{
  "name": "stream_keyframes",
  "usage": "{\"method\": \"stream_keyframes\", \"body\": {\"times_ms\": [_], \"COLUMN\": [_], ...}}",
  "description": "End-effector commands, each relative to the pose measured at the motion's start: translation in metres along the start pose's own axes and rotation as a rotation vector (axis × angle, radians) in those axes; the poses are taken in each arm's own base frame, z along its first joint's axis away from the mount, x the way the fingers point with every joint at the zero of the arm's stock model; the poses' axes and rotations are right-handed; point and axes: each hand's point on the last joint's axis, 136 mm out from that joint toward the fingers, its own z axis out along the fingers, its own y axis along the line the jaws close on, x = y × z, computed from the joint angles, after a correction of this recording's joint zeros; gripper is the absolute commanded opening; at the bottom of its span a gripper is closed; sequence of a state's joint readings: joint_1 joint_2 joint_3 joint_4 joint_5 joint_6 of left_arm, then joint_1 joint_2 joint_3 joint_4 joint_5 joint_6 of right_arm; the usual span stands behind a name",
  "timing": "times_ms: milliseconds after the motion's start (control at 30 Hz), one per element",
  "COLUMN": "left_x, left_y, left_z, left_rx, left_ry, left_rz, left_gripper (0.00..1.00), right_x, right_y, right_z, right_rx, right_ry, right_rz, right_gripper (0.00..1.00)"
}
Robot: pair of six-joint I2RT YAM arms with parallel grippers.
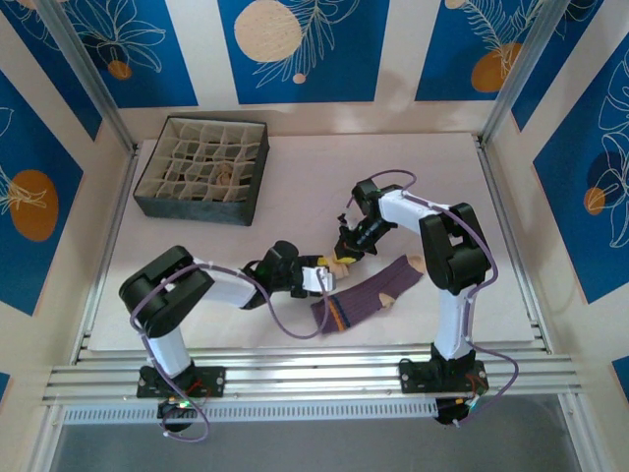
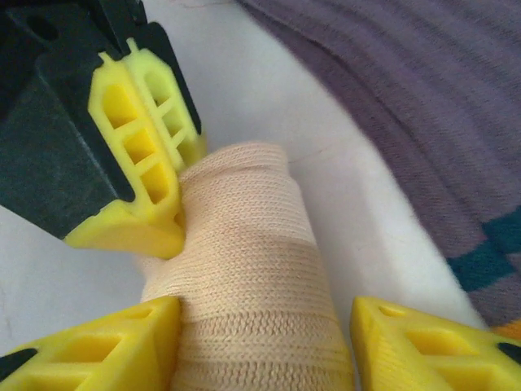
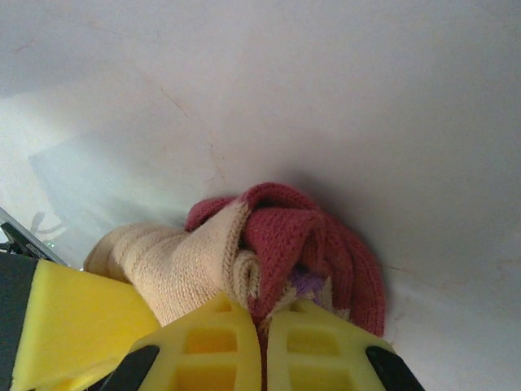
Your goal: Roll the socks
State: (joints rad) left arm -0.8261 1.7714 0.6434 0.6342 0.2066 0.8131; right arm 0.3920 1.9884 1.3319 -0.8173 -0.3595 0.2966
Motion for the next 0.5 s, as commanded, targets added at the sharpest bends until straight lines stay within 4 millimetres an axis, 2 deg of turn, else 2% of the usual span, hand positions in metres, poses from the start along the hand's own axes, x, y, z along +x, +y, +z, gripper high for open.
{"method": "stream_keyframes", "body": {"times_ms": [0,100,133,167,233,367,467], "left_x": [0.018,0.02,0.019,0.018,0.014,0.002,0.001], "left_y": [0.0,-0.005,-0.009,-0.013,-0.018,-0.013,-0.009], "left_z": [0.008,0.008,0.008,0.007,0.003,-0.007,-0.009], "left_rx": [-0.031,0.039,0.073,0.115,0.195,0.357,0.429], "left_ry": [0.09,0.123,0.127,0.13,0.124,0.087,0.067], "left_rz": [0.02,-0.007,-0.01,-0.018,-0.052,-0.228,-0.36], "left_gripper": [0.43,0.11,0.02,0.0,0.0,0.0,0.0], "right_x": [0.02,0.018,0.017,0.017,0.015,0.013,0.014], "right_y": [-0.019,-0.007,-0.003,0.001,0.008,0.015,0.019], "right_z": [0.009,0.0,-0.003,-0.009,-0.021,-0.054,-0.083], "right_rx": [0.046,-0.032,-0.058,-0.082,-0.104,-0.08,-0.047], "right_ry": [0.088,0.055,0.037,0.014,-0.049,-0.225,-0.38], "right_rz": [0.034,0.011,0.0,-0.018,-0.063,-0.174,-0.254], "right_gripper": [0.05,0.13,0.24,0.33,0.43,0.51,0.52]}}
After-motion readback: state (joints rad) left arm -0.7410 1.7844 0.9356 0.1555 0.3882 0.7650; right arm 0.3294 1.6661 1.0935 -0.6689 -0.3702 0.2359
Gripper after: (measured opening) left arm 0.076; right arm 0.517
